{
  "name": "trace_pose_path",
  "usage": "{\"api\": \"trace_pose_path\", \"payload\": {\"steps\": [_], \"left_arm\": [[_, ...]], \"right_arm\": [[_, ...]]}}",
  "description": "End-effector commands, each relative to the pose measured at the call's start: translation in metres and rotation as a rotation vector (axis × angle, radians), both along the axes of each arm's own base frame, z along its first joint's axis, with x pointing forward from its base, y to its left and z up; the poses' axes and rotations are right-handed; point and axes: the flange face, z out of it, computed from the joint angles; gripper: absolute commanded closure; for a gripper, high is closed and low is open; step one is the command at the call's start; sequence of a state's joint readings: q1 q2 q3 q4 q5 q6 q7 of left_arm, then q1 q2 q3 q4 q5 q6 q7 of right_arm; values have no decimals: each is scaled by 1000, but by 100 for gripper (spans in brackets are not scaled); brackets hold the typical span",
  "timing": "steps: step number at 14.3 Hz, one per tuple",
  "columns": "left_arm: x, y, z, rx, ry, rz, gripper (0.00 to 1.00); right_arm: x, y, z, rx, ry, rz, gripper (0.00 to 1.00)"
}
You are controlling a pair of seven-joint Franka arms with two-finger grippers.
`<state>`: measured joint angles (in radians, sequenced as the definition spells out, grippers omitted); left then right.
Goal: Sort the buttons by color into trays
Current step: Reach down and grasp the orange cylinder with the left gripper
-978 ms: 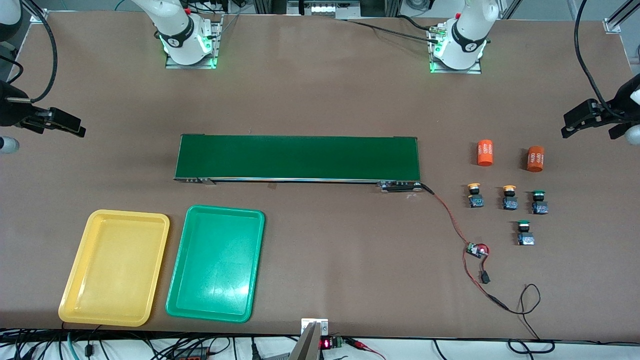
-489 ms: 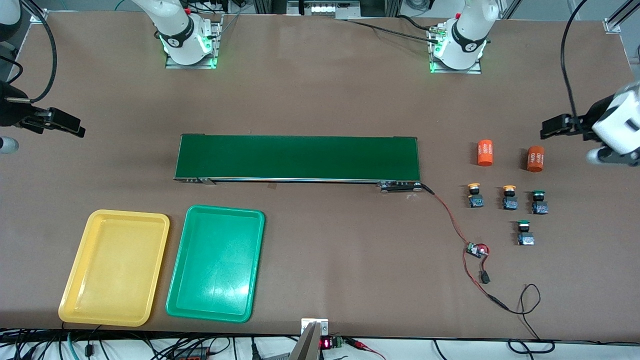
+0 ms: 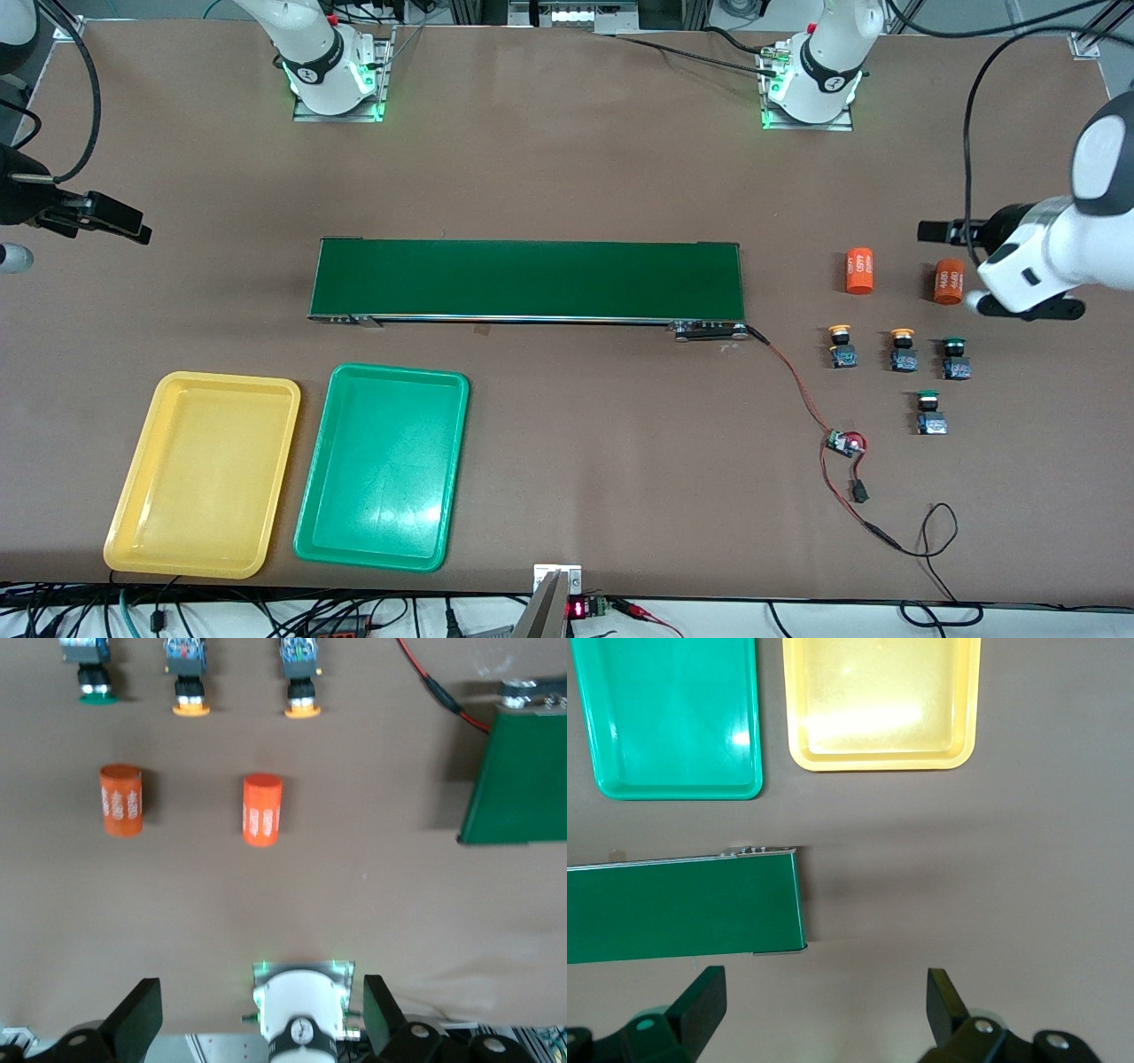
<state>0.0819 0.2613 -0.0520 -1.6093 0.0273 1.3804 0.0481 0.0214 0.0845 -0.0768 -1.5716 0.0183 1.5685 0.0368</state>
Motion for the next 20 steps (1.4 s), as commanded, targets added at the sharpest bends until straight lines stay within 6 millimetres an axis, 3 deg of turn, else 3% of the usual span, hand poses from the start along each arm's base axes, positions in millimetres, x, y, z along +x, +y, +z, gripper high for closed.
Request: {"api": "trace_pose_path", "payload": {"steps": [1, 5, 7, 9, 12, 16, 20], "left_arm": [[-37, 1, -37, 16, -102, -35, 0], [-54, -2, -115, -10, -244, -106, 0], [-65, -5, -167, -12, -308, -122, 0], [-65, -5, -207, -15, -323, -198, 0], [-64, -4, -221, -25, -324, -331, 0], [-83, -3, -246, -36, -300, -331, 0], [-95, 9, -253, -34, -276, -291, 0]], "right_arm": [[4, -2, 2, 18, -9, -18, 0], [7, 2, -1, 17, -16, -14, 0], [7, 6, 0, 15, -16, -6, 0], [7, 5, 0, 16, -16, -9, 0], [7, 2, 0, 16, -18, -14, 0], [7, 3, 1, 16, -19, -12, 0], [7, -1, 1, 17, -20, -17, 0]]}}
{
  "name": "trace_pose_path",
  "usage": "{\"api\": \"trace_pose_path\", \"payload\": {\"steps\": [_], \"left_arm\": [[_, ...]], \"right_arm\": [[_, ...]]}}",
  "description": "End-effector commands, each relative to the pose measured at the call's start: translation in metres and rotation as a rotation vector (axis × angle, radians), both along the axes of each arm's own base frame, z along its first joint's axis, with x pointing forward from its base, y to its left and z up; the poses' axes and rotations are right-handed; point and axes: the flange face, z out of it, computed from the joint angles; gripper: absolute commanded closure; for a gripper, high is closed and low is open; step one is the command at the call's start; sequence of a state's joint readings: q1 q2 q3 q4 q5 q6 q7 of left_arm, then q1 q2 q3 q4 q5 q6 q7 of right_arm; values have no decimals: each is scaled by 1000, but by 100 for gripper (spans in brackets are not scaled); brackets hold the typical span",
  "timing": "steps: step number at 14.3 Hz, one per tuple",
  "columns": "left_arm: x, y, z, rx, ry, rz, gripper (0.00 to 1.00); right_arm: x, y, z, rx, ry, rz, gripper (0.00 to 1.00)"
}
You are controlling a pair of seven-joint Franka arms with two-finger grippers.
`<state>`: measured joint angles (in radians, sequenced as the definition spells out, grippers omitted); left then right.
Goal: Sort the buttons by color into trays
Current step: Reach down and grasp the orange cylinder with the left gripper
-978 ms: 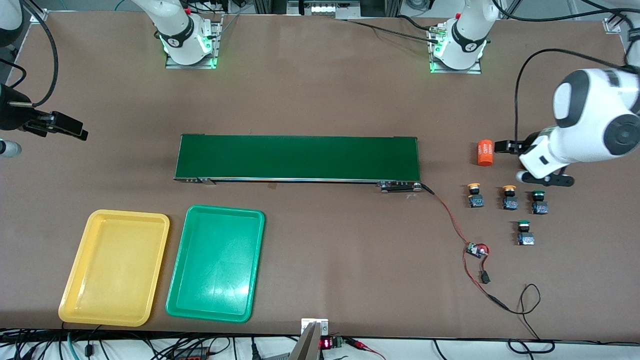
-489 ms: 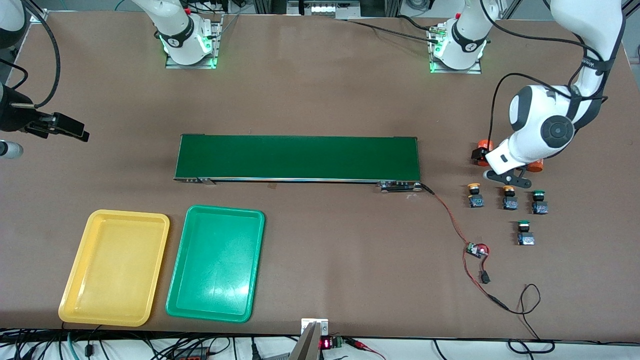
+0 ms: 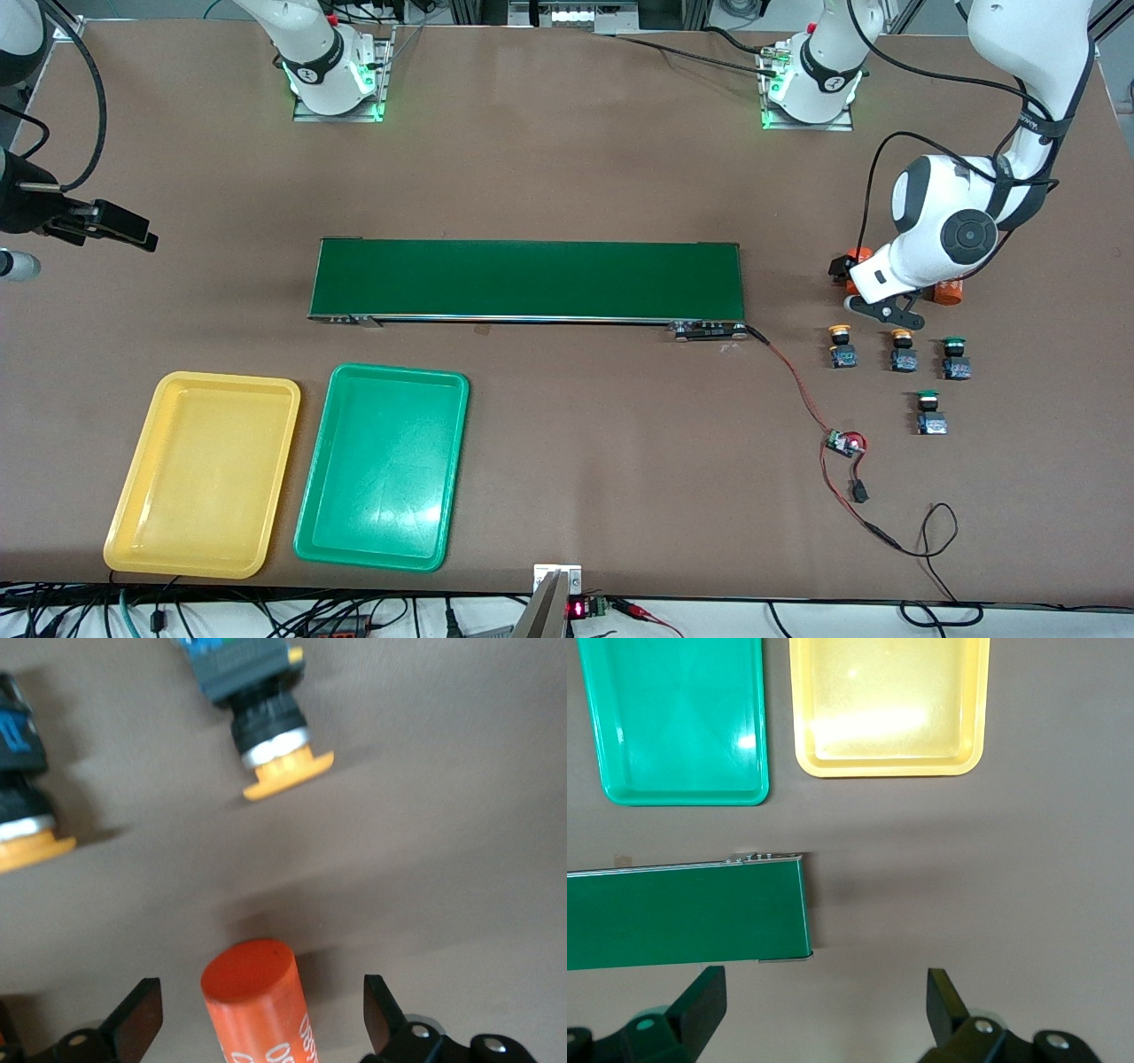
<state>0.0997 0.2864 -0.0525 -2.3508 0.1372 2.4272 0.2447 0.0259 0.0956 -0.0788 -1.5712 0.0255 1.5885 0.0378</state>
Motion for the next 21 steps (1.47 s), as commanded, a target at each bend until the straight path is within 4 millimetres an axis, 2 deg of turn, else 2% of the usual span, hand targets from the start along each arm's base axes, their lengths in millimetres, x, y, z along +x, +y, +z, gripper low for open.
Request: {"api": "trace_pose_path", "payload": {"steps": [1, 4, 9, 11, 12, 13, 15, 17, 19, 21], "left_arm": [[-9, 13, -3, 1, 2, 4, 0], [-14, 13, -12, -1, 22, 9, 0], [-20, 17, -27, -4, 63, 27, 62], [-13, 15, -12, 4, 63, 23, 69], [-7, 12, 6, 10, 52, 9, 70], [-3, -6, 28, 12, 68, -32, 72], [14, -73, 71, 19, 123, -141, 73], [29, -119, 102, 16, 156, -236, 74], [26, -169, 108, -5, 142, -332, 75], [24, -215, 104, -49, 112, -434, 76]], "right_arm": [[2, -5, 5, 12, -10, -21, 0], [2, -3, 5, 9, -8, -13, 0], [1, -8, 4, 11, -6, -10, 0], [1, -9, 4, 12, -4, -8, 0], [1, -11, 4, 12, -3, -10, 0], [1, -16, 4, 11, -4, -19, 0], [0, -23, 3, 14, -2, -27, 0], [0, -23, 3, 13, -2, -28, 0], [0, -23, 3, 13, 0, -28, 0], [0, -23, 3, 14, 0, -28, 0]]}}
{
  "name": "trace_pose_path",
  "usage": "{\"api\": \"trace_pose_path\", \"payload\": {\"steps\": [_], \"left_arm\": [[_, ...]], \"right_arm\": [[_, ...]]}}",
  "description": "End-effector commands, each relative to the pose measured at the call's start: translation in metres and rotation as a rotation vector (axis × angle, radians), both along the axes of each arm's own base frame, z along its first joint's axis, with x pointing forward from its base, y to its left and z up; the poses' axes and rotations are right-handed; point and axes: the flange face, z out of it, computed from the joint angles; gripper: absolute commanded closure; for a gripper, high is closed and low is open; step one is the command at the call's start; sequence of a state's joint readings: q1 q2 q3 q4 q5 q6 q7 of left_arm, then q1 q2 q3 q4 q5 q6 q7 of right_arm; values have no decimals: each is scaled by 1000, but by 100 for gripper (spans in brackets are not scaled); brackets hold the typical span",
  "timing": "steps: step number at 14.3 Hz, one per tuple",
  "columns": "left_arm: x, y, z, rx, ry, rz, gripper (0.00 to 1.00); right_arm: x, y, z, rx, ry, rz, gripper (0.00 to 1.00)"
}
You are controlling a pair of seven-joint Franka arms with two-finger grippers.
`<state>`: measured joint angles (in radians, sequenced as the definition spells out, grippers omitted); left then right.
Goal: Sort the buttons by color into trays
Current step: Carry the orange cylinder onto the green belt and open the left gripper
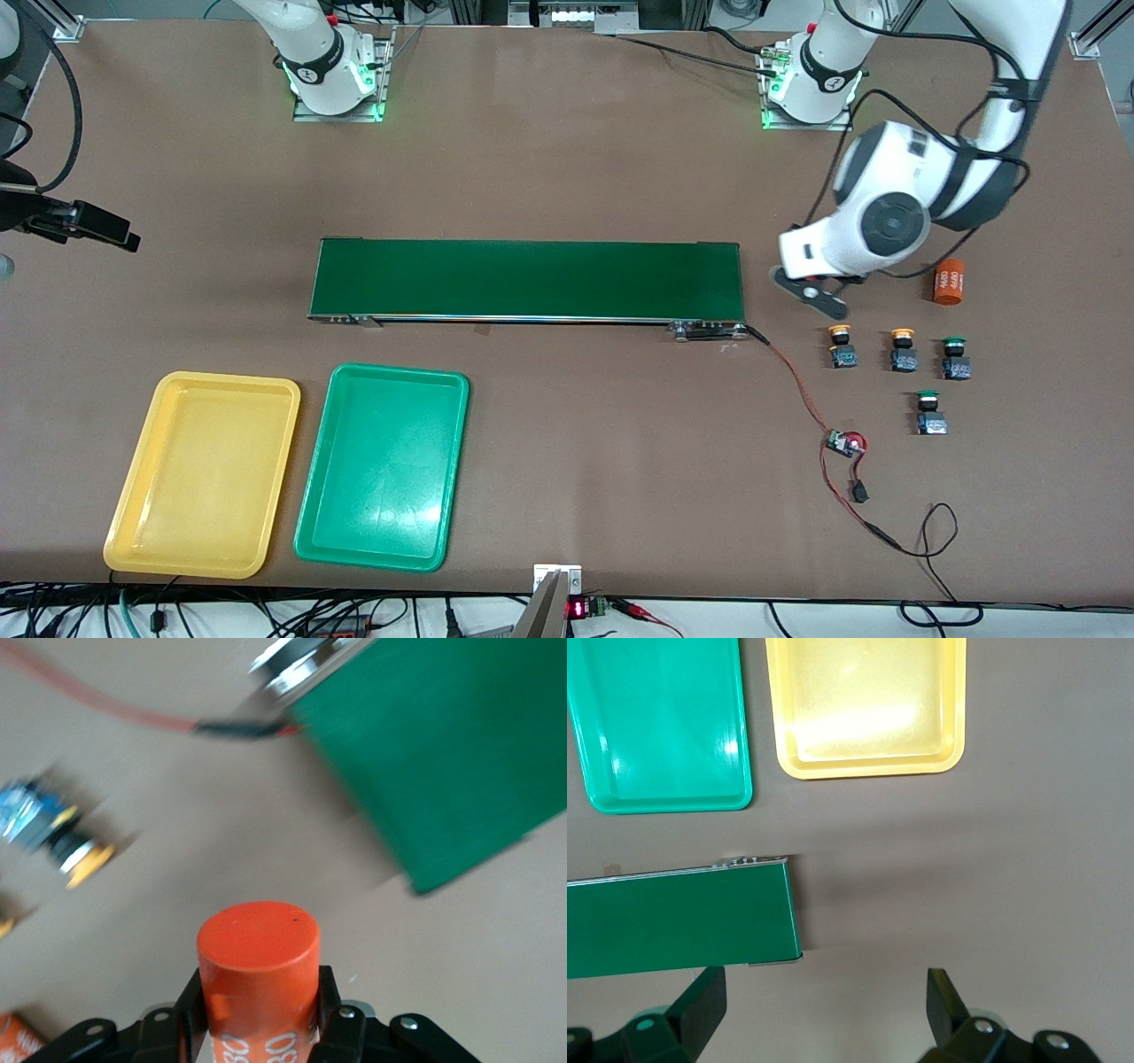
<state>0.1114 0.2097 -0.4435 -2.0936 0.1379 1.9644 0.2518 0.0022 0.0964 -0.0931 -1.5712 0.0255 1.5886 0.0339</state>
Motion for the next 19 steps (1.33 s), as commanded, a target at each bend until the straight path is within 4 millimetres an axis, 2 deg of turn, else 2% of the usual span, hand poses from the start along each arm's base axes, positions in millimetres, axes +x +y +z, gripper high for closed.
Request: {"api": "trace_pose_path", "payload": {"steps": [1, 3, 4, 5, 8, 11, 12, 13, 14, 17, 19], "left_arm": [[1, -48, -19, -73, 4, -141, 76], [-6, -80, -35, -127, -9, -243, 76], [-9, -94, -35, -152, -16, -320, 77], [-5, -101, -35, -183, -31, -389, 78], [2, -116, -52, -282, -67, -603, 78], [-5, -132, -62, -258, -78, -739, 77], [-6, -132, -63, -241, -77, -761, 67], [-6, -132, -63, -240, -76, -768, 19], [-7, -133, -63, -239, -76, -770, 0], [-4, -131, -54, -233, -89, -763, 0], [7, -122, -35, -206, -80, -735, 0]], "right_arm": [[1, 0, 4, 15, -2, 9, 0], [1, 0, 3, 15, -1, 9, 0], [1, 0, 4, 15, -2, 9, 0], [1, -2, 3, 15, -1, 6, 0], [1, -2, 3, 15, -1, 6, 0], [1, -2, 3, 14, -2, 6, 0], [2, -2, 1, 14, 1, 6, 0], [2, -2, 1, 14, -1, 6, 0], [2, -2, 1, 14, 1, 6, 0], [2, -2, 2, 14, -2, 4, 0], [2, -2, 2, 14, -2, 6, 0]]}}
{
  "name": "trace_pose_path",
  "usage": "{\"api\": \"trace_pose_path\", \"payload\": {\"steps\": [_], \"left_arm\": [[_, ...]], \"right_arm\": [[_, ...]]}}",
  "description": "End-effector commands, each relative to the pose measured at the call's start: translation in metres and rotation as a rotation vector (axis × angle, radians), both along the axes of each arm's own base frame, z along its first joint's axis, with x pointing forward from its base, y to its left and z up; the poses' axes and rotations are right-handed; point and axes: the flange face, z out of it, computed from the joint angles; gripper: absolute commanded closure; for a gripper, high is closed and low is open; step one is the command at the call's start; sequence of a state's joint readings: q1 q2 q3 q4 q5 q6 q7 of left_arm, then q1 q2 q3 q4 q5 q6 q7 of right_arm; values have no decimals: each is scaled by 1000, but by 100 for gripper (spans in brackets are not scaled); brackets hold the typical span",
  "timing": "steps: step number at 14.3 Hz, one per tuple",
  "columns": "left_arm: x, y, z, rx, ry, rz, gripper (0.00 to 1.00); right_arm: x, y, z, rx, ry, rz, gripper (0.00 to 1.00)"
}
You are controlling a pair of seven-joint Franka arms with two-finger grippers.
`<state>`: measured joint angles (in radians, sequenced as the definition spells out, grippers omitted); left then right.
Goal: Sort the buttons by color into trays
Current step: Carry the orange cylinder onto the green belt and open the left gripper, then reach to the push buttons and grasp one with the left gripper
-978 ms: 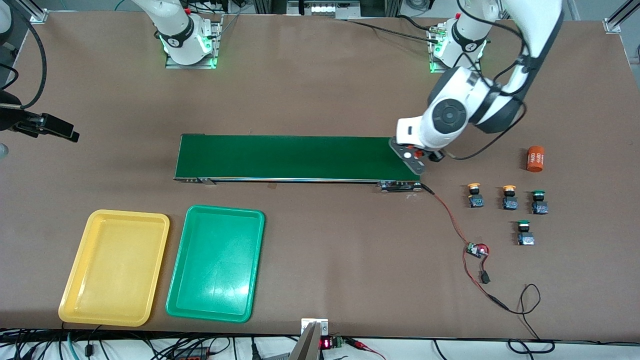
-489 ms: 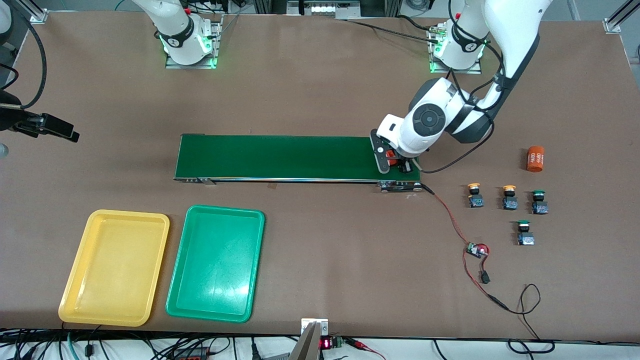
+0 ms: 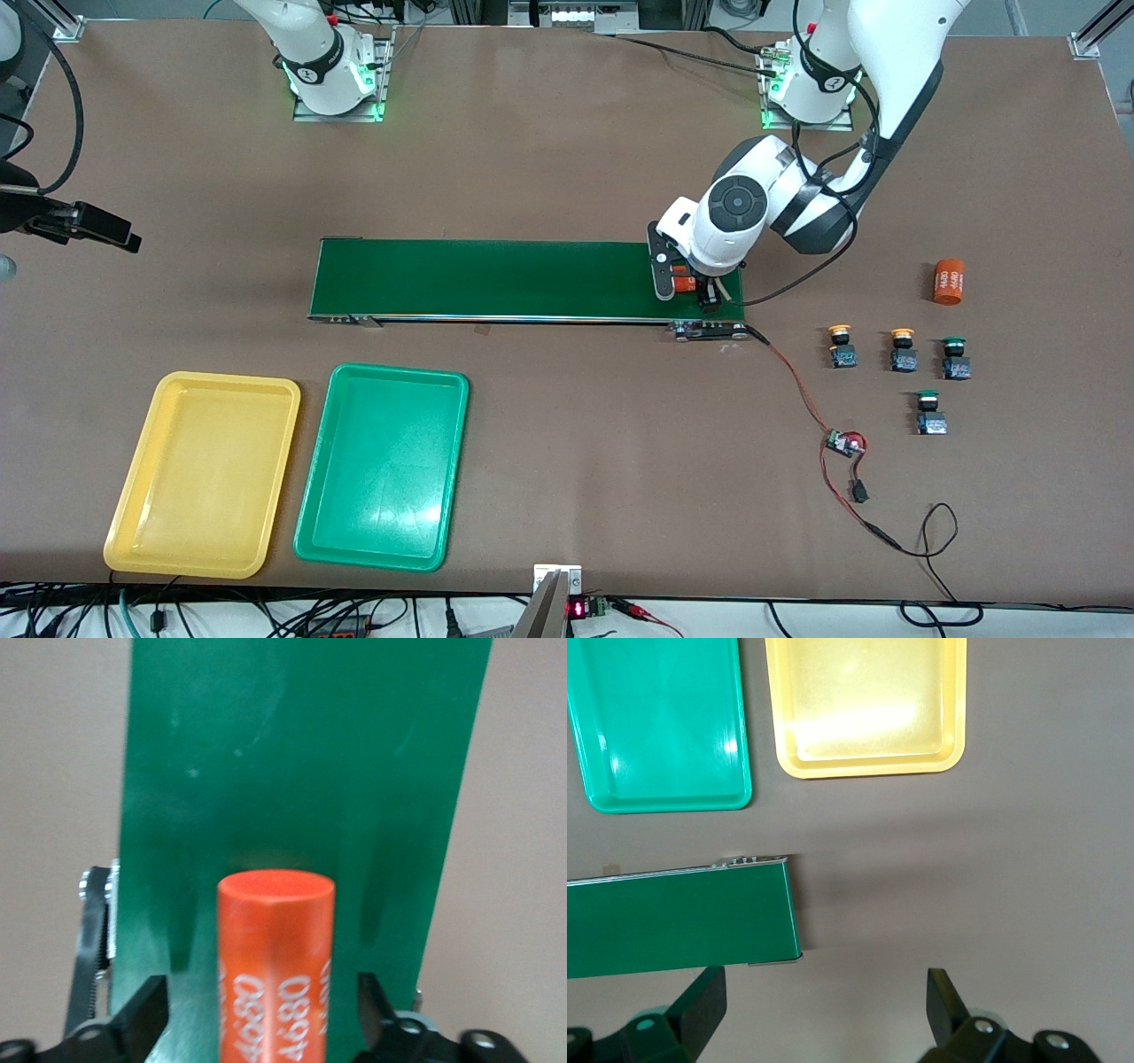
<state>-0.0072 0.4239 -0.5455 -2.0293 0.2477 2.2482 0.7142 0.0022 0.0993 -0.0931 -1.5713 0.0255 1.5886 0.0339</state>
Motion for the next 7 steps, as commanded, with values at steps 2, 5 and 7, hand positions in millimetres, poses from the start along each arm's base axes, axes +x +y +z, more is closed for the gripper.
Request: {"api": "trace_pose_path", "payload": {"steps": [2, 5, 7], "left_arm": [[28, 14, 51, 85, 24, 55, 0], [39, 27, 76, 190, 71, 279, 0], [42, 41, 89, 246, 38, 466, 0]], "right_arm": [[2, -2, 3, 14, -4, 4, 0], [2, -3, 4, 14, -7, 4, 0], [3, -2, 3, 14, -7, 4, 0]]}}
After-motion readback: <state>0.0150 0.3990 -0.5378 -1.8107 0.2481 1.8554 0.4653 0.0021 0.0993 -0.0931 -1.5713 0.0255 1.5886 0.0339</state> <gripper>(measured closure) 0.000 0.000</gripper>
